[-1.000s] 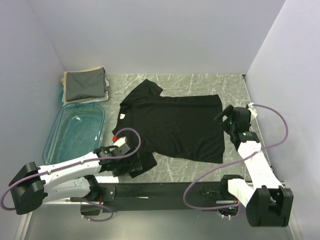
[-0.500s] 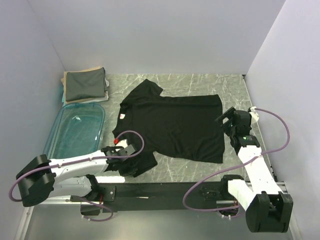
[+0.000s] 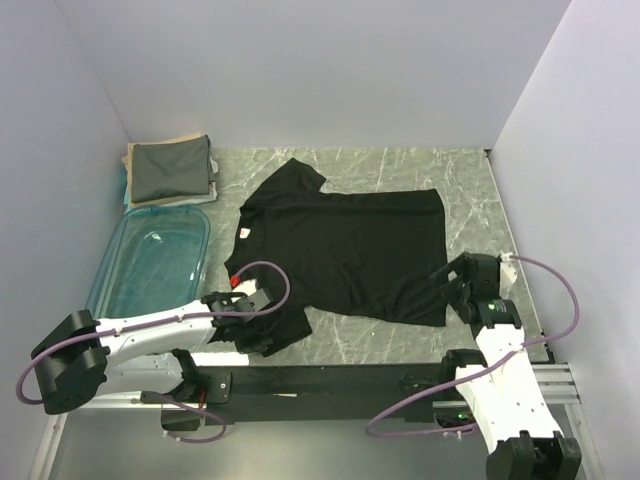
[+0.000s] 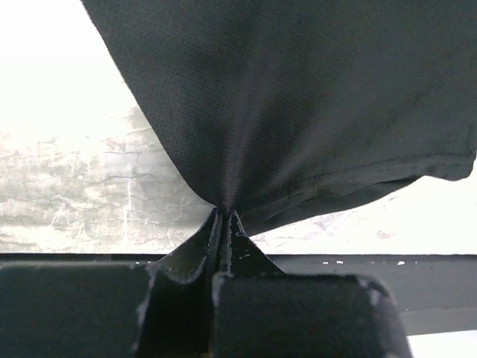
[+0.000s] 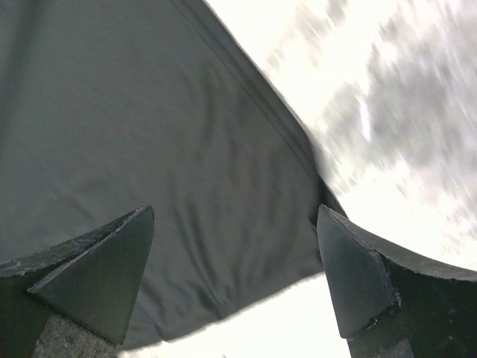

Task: Fold and stack the t-shirts
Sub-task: Fold the tshirt

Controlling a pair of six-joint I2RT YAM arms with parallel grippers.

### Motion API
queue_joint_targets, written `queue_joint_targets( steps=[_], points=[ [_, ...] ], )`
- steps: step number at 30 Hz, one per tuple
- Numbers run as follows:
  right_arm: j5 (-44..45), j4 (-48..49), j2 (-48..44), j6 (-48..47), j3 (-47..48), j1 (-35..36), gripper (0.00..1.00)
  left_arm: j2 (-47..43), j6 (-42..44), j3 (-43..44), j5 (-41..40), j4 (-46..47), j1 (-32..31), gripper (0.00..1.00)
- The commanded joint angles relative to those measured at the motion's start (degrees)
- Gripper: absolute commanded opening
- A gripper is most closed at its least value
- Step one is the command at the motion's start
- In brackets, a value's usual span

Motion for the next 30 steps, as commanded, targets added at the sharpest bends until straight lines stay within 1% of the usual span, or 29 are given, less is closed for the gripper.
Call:
queue_joint_targets(
  steps=[1, 4, 5, 8, 10, 13, 15, 19, 23, 26, 28, 30],
  points=[
    [-2.9, -4.2, -1.5, 3.3, -1.9, -0.4, 0.96, -1.6, 2.5, 1.9, 1.0, 2.0, -0.2, 0.01],
    [-8.2, -1.6, -0.2, 7.9, -4.2, -0.4, 0.95, -3.1, 2.8, 1.8, 0.4, 3.0, -0.3, 0.01],
    [-9.6, -0.5, 0.9, 8.1, -4.7, -0.4, 0.95, -4.0, 2.8, 2.0, 0.1, 2.8, -0.3, 0.01],
    [-8.7, -4.1, 2.6, 7.5, -4.4, -0.5, 0.95, -6.3, 2.7, 2.4, -2.0, 1.5, -0.2, 0.01],
    [-5.4, -5.9, 2.6, 7.4, -2.9, -0.4, 0.95, -7.8, 3.3, 2.1, -2.7, 2.0, -0.3, 0.01],
    [-4.9, -6.6, 1.7, 8.2, -2.9, -0.4, 0.94, -9.1, 3.6, 2.5, -3.5, 1.7, -0.3, 0.01],
    [-4.2, -8.4, 1.9, 8.1, -2.3, -0.4, 0.94, -9.4, 3.8, 2.6, -3.8, 1.1, -0.2, 0.01],
    [-1.1, -15.6, 3.4, 5.5, 0.7, -0.4, 0.94, -10.0, 4.1, 3.1, -5.1, 0.1, -0.3, 0.01],
    [-1.0, -19.3, 4.2, 3.9, 3.6, -0.4, 0.94, -9.9, 4.7, 2.9, -4.9, 1.2, -0.3, 0.01],
    [-2.3, -18.8, 5.6, 3.9, 2.4, -0.4, 0.92, -10.1, 5.1, 2.6, -4.7, 1.9, -0.2, 0.01],
    [-4.3, -15.3, 6.6, 4.1, 0.8, -0.4, 0.90, -10.2, 5.1, 2.5, -5.1, 1.9, -0.3, 0.01],
    [-5.7, -13.1, 7.4, 4.3, -1.1, -0.5, 0.85, -10.0, 5.1, 2.4, -5.4, 2.1, -0.2, 0.01]
  ],
)
